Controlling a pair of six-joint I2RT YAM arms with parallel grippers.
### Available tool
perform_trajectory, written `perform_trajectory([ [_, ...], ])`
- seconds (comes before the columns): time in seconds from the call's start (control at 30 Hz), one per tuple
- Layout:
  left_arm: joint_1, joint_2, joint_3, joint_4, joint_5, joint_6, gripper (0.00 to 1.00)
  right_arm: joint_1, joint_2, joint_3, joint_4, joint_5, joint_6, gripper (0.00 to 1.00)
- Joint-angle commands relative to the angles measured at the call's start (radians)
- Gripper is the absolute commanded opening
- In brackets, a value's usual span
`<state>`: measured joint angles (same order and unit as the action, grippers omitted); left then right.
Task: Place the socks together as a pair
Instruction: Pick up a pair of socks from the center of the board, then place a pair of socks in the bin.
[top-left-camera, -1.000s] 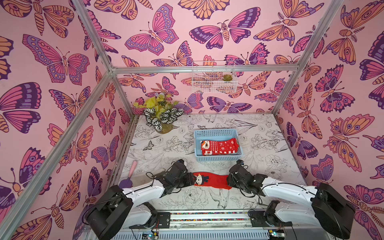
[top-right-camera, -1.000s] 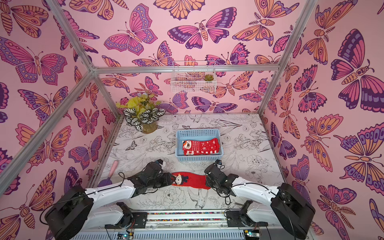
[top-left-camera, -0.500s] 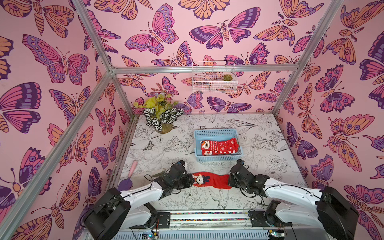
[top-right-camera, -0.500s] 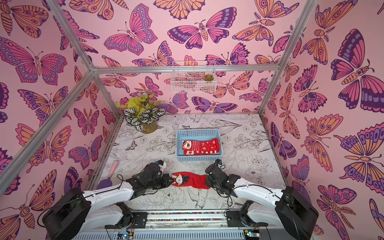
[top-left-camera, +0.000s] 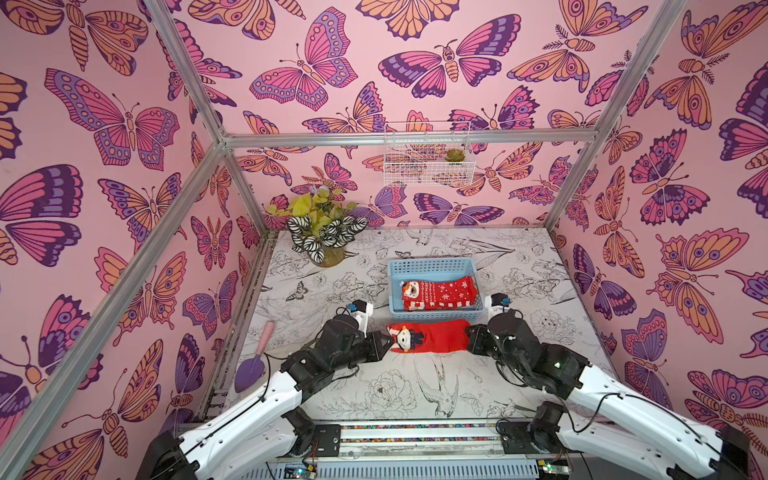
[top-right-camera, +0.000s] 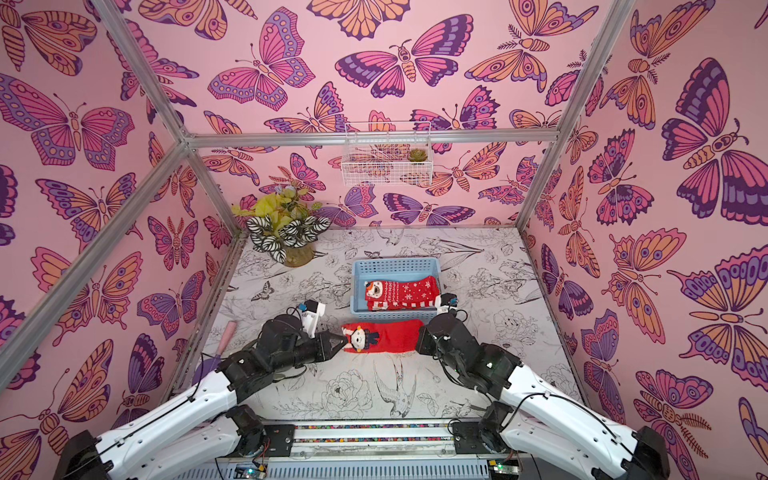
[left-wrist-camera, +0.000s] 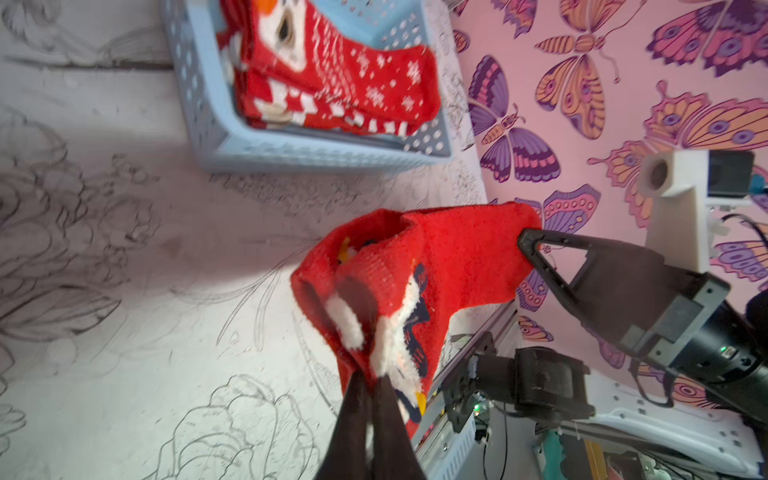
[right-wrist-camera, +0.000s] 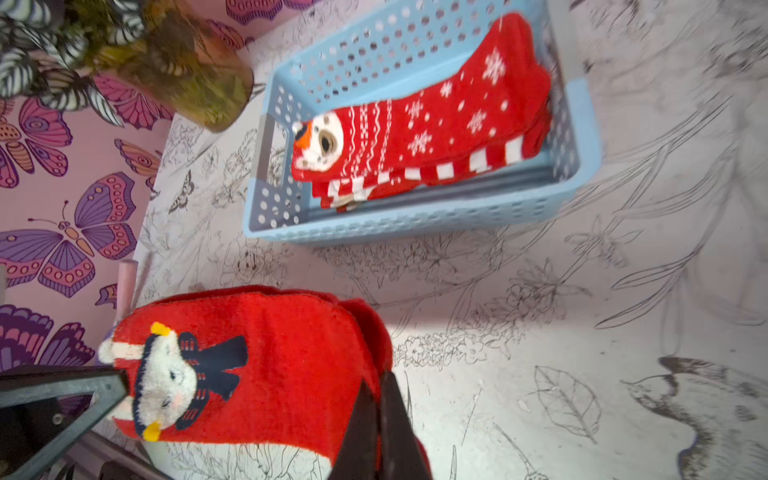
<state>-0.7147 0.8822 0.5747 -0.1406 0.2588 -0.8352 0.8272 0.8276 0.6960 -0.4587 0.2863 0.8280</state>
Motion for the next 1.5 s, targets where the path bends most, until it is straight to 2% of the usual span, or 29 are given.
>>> perform_trajectory([
  [0.0,-0.003,0.068,0.095,-0.099,-0.036,0.087,0.00,-0.026,0.025,0.085,-0.108,0.153,-0.109,0.00],
  [0.13,0.006,0.218,0.243,-0.111,-0.099,0.178,0.00,-0.137,0.110,0.167,-0.106,0.165,-0.196,0.00],
  [0.3,0.055,0.475,0.444,-0.109,-0.100,0.255,0.00,-0.361,0.236,0.233,0.020,-0.079,-0.261,0.00],
  [0.43,0.081,0.640,0.605,-0.117,-0.084,0.316,0.00,-0.465,0.378,0.318,0.071,-0.184,-0.278,0.00],
  [0.63,0.133,0.802,0.708,-0.128,-0.093,0.366,0.00,-0.498,0.584,0.422,0.096,-0.256,-0.300,0.00],
  [0.83,0.145,0.874,0.731,-0.131,-0.096,0.401,0.00,-0.498,0.707,0.449,0.109,-0.272,-0.294,0.00],
  [1.33,0.158,0.916,0.734,-0.132,-0.084,0.430,0.01,-0.516,0.780,0.477,0.117,-0.297,-0.291,0.01],
  [1.37,0.159,0.918,0.736,-0.133,-0.075,0.433,0.12,-0.516,0.785,0.481,0.110,-0.296,-0.291,0.05],
  [1.4,0.163,0.920,0.737,-0.135,-0.063,0.432,0.28,-0.518,0.790,0.489,0.096,-0.299,-0.294,0.15],
  [1.43,0.163,0.917,0.735,-0.137,-0.052,0.429,0.40,-0.519,0.790,0.497,0.084,-0.306,-0.300,0.28],
  [1.47,0.163,0.912,0.735,-0.142,-0.052,0.427,0.50,-0.518,0.785,0.499,0.076,-0.313,-0.303,0.36],
])
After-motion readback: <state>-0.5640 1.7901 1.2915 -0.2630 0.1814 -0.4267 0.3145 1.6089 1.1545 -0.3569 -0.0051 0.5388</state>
